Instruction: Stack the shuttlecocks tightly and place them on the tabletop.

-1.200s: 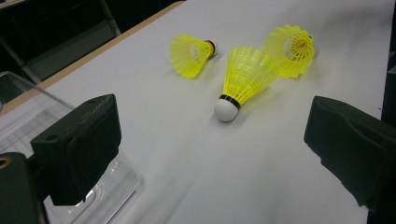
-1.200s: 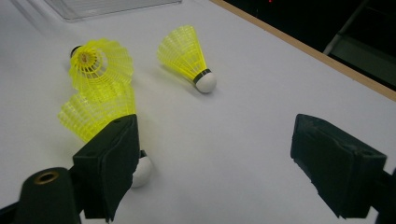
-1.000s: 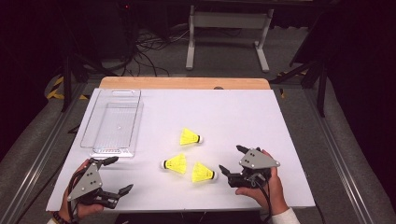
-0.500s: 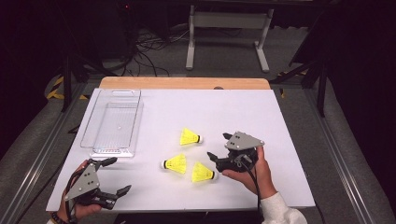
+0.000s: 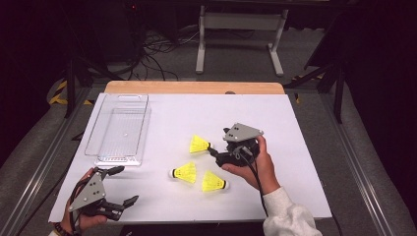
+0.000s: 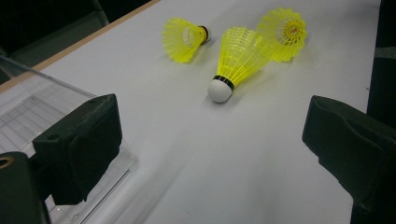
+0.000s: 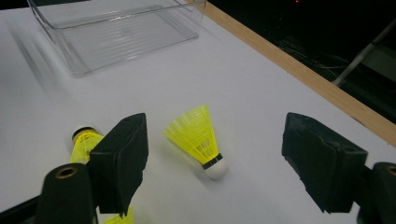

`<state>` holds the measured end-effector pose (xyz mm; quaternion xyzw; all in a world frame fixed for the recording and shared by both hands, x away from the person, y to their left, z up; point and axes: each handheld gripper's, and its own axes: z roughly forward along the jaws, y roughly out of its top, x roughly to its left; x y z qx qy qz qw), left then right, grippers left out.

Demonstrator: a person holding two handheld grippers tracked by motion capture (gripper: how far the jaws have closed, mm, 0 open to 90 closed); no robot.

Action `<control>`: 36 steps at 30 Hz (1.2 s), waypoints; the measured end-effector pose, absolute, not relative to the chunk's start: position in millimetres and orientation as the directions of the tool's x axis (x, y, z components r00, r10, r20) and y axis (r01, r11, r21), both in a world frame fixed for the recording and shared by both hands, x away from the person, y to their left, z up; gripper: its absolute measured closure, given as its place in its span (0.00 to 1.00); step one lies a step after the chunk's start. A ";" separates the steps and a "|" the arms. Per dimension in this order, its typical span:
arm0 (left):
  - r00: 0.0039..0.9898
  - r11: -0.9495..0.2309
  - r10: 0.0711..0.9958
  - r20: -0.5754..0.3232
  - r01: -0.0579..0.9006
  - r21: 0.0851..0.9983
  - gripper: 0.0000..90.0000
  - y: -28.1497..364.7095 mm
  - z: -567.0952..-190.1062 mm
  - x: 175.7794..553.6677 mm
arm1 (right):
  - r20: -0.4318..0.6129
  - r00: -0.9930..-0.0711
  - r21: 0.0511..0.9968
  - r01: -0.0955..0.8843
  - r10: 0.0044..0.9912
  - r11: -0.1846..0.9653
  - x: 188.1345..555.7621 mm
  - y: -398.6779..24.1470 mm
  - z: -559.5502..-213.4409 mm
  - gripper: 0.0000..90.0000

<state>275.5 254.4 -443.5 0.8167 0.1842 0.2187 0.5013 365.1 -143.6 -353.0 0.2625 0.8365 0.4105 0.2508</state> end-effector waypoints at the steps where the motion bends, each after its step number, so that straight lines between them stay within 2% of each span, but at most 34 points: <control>1: 0.838 -0.428 0.519 0.171 0.081 0.900 0.06 254.1 -443.7 275.7 | -0.196 -0.743 0.818 0.236 0.641 0.524 367.7 -141.9 -352.4 0.26; 11: 0.835 -0.439 0.523 0.170 0.093 0.894 0.06 253.4 -445.1 276.4 | -0.219 -0.767 0.785 0.229 0.603 0.576 380.2 -123.2 -357.6 0.27; 19: 0.835 -0.422 0.528 0.156 0.098 0.901 0.06 255.3 -445.1 276.0 | -0.199 -0.783 0.783 0.235 0.590 0.576 382.8 -116.8 -364.1 0.27; 36: 0.832 -0.437 0.530 0.163 0.103 0.894 0.07 253.0 -445.1 275.1 | -0.168 -0.831 0.771 0.224 0.530 0.596 322.1 -131.7 -380.6 0.31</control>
